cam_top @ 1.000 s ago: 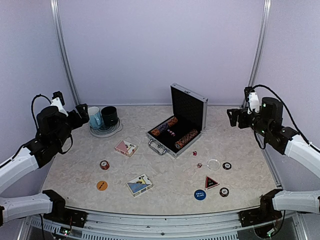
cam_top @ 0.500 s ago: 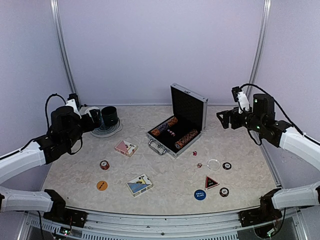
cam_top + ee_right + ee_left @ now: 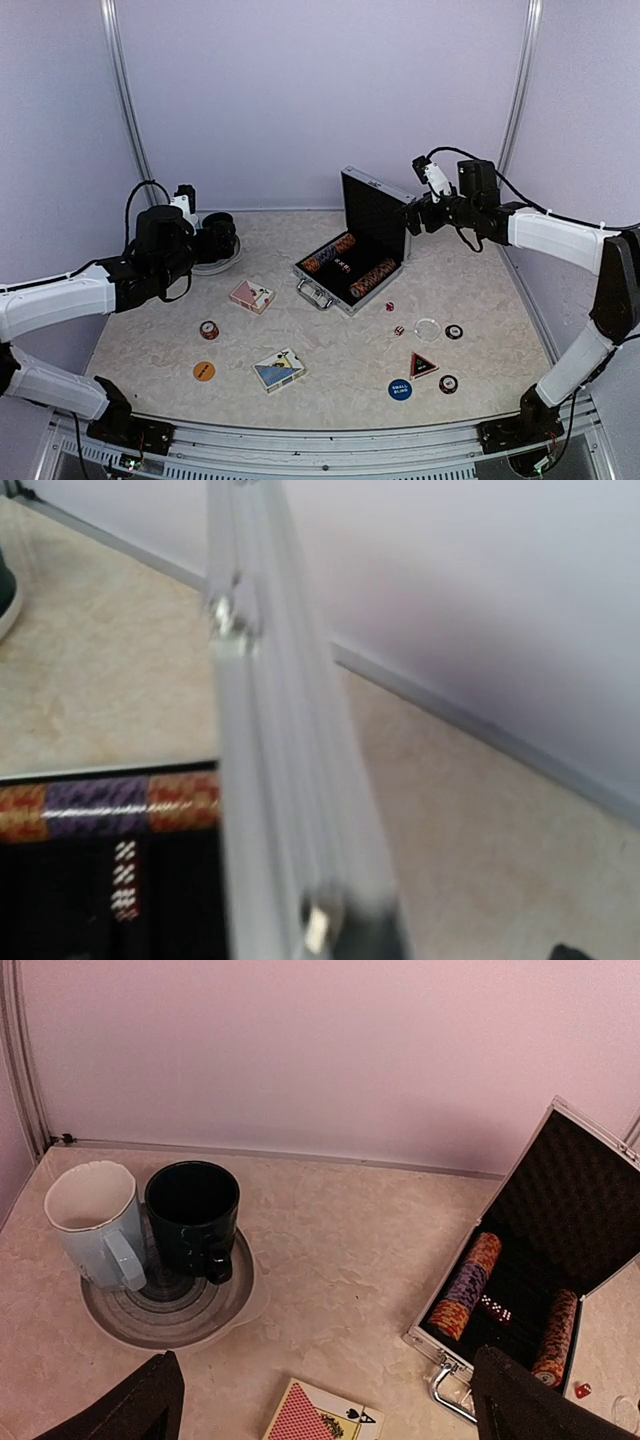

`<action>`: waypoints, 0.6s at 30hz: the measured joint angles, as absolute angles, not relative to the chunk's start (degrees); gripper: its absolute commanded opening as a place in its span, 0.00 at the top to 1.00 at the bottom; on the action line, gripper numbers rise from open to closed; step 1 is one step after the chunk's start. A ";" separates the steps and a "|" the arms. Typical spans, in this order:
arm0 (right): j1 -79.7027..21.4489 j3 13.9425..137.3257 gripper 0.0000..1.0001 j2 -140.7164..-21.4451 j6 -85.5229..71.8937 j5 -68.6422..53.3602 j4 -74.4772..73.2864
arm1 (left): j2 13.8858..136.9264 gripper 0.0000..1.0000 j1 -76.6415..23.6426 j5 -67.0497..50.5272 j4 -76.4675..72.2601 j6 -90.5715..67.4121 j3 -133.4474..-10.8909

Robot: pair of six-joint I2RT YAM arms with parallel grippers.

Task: Pack up texas hold em set
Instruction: Move the chip case to the center of the board.

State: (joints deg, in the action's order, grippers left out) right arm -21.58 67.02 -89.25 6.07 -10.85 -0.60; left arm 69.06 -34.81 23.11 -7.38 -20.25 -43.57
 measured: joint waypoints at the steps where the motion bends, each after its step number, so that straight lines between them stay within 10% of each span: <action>1: -21.58 68.69 0.01 -90.74 6.90 -10.72 -0.62 | 69.21 0.01 -34.81 22.61 -7.70 -20.10 -43.57; 18: -21.08 84.40 0.44 -103.09 19.00 -16.27 -9.26 | 72.73 0.01 -34.94 18.59 -8.95 -17.80 -44.12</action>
State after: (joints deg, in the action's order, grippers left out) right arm -21.08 84.40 -103.09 19.00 -16.27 -9.26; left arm 72.73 -34.94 18.59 -8.95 -17.80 -44.12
